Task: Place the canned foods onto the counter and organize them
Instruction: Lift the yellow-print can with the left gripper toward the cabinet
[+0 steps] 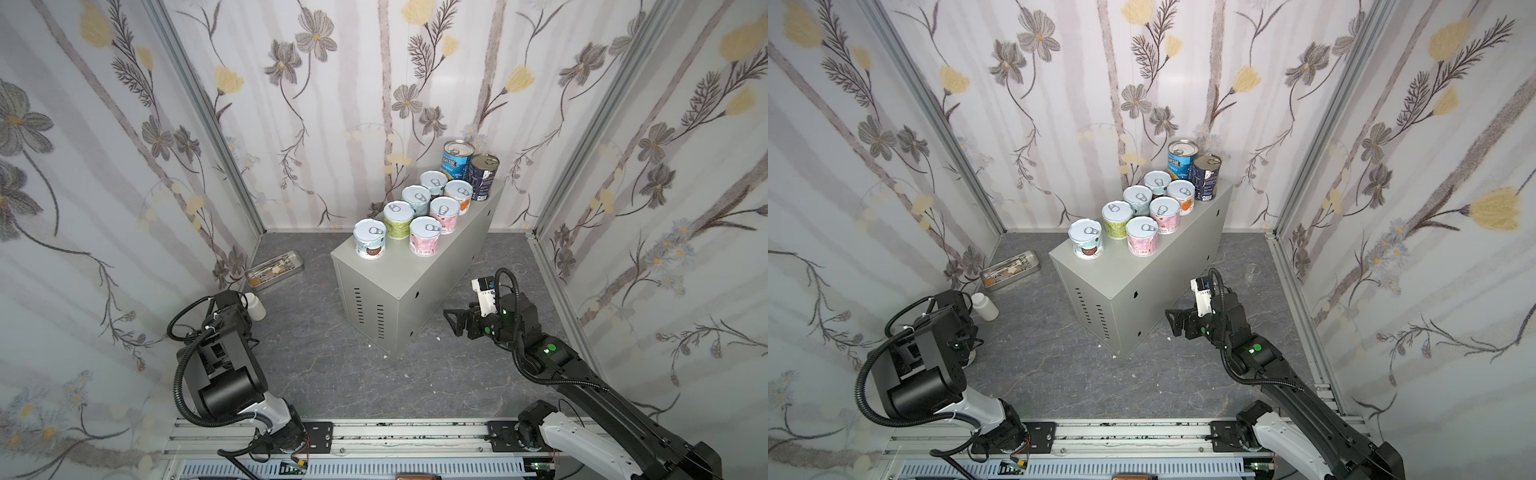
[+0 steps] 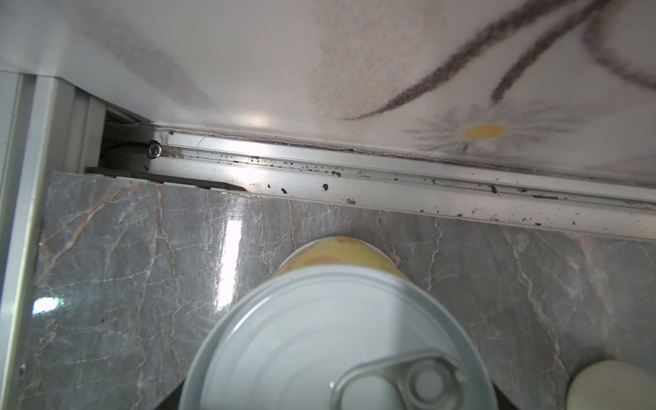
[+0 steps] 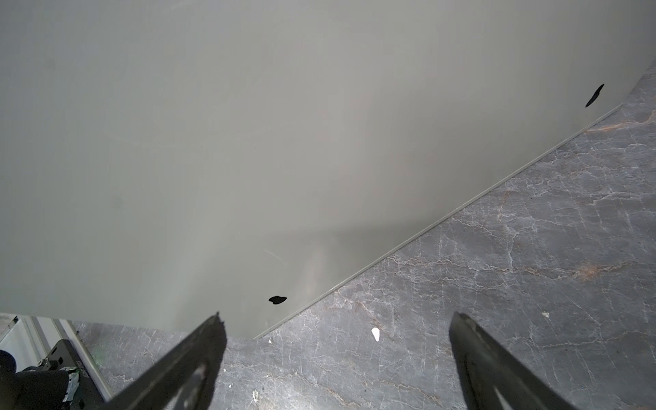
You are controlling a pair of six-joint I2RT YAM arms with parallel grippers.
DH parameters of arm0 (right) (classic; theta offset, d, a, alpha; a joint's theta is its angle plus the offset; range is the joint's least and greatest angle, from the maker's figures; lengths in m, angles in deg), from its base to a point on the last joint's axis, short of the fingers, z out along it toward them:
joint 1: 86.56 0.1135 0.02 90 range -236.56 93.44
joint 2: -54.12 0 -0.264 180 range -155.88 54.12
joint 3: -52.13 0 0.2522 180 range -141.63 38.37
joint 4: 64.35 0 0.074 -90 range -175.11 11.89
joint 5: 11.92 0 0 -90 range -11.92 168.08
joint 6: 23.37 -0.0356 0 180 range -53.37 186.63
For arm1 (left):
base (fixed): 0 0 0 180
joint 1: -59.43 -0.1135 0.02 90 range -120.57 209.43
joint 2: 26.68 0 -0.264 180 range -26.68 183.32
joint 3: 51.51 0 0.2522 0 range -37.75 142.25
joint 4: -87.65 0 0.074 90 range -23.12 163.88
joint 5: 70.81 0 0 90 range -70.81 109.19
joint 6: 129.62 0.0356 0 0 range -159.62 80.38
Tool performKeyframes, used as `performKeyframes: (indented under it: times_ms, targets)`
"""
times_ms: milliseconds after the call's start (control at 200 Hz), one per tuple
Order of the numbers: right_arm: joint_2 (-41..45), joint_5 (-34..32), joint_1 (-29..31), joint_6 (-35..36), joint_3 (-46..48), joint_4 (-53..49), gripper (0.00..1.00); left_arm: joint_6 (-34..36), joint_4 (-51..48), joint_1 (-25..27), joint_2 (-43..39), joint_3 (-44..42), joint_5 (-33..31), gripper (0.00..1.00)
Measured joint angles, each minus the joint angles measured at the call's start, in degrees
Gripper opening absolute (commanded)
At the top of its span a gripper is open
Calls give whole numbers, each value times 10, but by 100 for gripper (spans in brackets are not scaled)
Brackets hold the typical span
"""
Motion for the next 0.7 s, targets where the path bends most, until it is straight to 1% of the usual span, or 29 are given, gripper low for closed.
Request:
performKeyframes:
  times_ms: [95,220,370,450,699]
  targets:
    - [3,6,0,0,2,3,98,5,0,0,-11,-7,1,60]
    - [4,11,0,0,3,5,98,19,-1,12,-23,-18,5,60]
    - [7,16,0,2,3,4,99,37,-3,55,-54,-38,9,60]
    - [10,21,0,6,3,5,99,51,-4,82,-67,-42,9,58]
    - [20,25,0,10,3,17,99,118,-4,154,-103,-55,31,59]
